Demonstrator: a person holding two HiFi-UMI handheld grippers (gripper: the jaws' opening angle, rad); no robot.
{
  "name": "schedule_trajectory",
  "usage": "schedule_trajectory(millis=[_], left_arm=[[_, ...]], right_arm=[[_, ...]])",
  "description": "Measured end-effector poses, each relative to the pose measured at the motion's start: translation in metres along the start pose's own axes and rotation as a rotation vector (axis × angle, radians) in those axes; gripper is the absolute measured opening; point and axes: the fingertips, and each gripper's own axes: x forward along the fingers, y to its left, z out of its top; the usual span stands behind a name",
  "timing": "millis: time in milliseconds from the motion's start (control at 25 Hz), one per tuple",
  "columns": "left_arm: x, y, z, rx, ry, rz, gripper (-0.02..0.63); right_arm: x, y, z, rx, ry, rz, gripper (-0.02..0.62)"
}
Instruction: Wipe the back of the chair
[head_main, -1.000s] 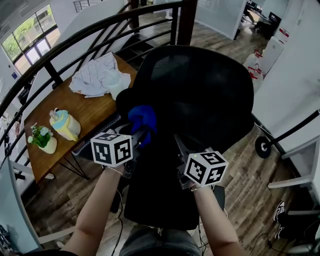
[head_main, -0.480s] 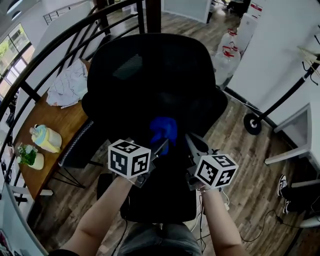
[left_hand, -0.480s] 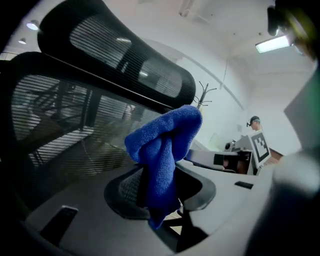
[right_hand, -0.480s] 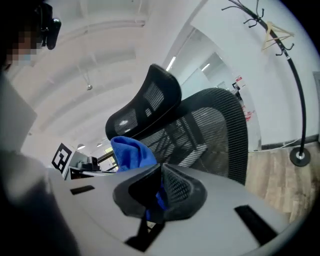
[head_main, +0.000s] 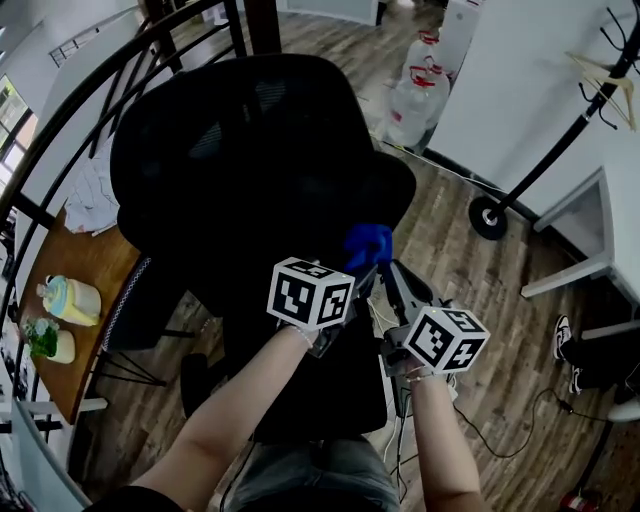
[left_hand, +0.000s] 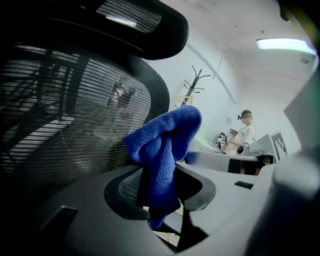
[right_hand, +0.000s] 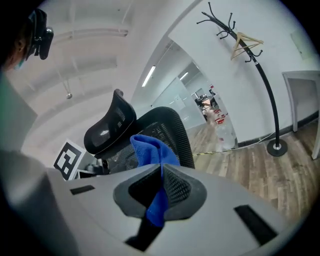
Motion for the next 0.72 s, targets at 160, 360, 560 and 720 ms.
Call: schedule_trajectory(millis=[160, 360, 560, 720], left_arm=[[0.013, 0.001, 0.002, -0.026, 0.003, 0.006, 0.137], [0.016, 0.019, -0.004, -0.078, 0.003, 0.040, 0.137], [0.013, 0.028, -0.007, -0.098, -0.012, 0.061, 0.137], [0.005, 0.037, -0.008, -0.116, -0.034, 0.080, 0.137]], right_arm=[[-0.003, -0.017, 0.005, 0.021, -0.040, -0.037, 0.032], [0.003, -0.018, 0.006, 0.025, -0.041, -0.031, 0.032], [0.015, -0.014, 0.005, 0.025, -0.044, -0.016, 0.032], [0.026, -0.004, 0.000, 0.028, -0.021, 0.014, 0.032]])
